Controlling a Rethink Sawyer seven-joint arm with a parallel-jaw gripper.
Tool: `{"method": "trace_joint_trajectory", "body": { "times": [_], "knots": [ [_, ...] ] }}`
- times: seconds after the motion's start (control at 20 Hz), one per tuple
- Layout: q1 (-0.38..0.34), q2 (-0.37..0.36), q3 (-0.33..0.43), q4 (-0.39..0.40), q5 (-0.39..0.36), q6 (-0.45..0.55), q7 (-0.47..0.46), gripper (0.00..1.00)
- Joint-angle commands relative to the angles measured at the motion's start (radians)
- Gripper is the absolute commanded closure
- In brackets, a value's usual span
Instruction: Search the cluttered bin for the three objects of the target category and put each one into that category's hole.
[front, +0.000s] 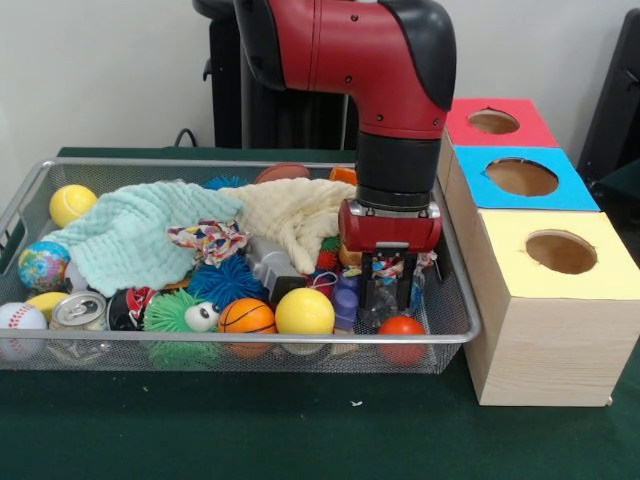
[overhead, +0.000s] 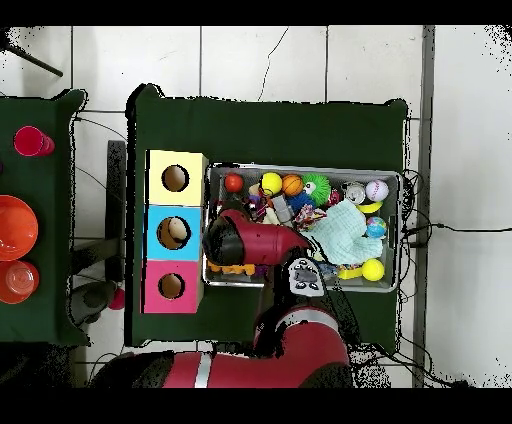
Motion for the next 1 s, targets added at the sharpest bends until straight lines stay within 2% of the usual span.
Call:
{"method": "trace_joint_trajectory", "body": {
  "times": [0.05, 0.35, 0.75, 1.0],
  "knots": [
    [-0.025, 0.071, 0.037, 0.056, -0.034, 0.076, 0.119, 1.0],
    [-0.027, 0.068, 0.039, 0.058, -0.038, 0.078, 0.114, 1.0],
    [-0.077, -0.056, 0.11, 0.14, -0.031, 0.117, 0.126, 1.0],
    [-0.093, -0.087, 0.125, 0.163, -0.034, 0.11, 0.125, 1.0]
  ]
}}
